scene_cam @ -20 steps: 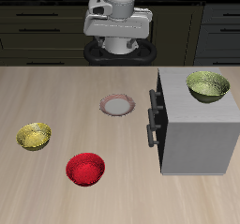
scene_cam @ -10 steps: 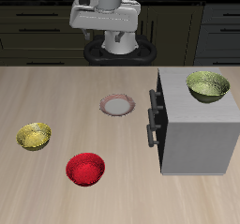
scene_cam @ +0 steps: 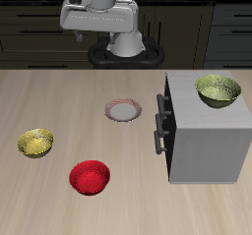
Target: Place the yellow bowl on the plate
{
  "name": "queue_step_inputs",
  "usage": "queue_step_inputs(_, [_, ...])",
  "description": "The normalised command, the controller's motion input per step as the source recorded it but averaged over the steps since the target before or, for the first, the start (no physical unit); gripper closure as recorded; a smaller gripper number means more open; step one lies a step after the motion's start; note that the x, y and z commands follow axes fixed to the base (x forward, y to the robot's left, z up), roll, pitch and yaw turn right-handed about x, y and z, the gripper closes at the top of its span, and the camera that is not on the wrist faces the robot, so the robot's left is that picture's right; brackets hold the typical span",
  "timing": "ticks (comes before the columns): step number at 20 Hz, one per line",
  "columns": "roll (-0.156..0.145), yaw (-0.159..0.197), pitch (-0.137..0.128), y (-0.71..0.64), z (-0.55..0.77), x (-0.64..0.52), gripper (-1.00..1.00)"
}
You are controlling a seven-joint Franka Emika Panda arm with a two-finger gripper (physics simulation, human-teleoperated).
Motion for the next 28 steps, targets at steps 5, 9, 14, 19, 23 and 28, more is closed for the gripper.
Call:
queue_step_inputs(5, [0.006, 0.020, 0.004, -0.19, 0.07, 0.19, -1.00])
queue_step_inputs(9, [-0.031, 0.009, -0.011, -0.36, 0.20, 0.22, -1.00])
queue_step_inputs(14, [-0.065, 0.035, -0.029, -0.38, 0.27, 0.12, -1.00])
queue_step_inputs(19, [-0.049, 0.016, -0.034, -0.32, 0.23, 0.04, -1.00])
queue_step_inputs(23, [-0.018, 0.030, -0.010, -0.28, 0.17, 0.16, -1.00])
queue_step_inputs(28, [-0.005, -0.017, -0.005, -0.17, 0.12, 0.25, -1.00])
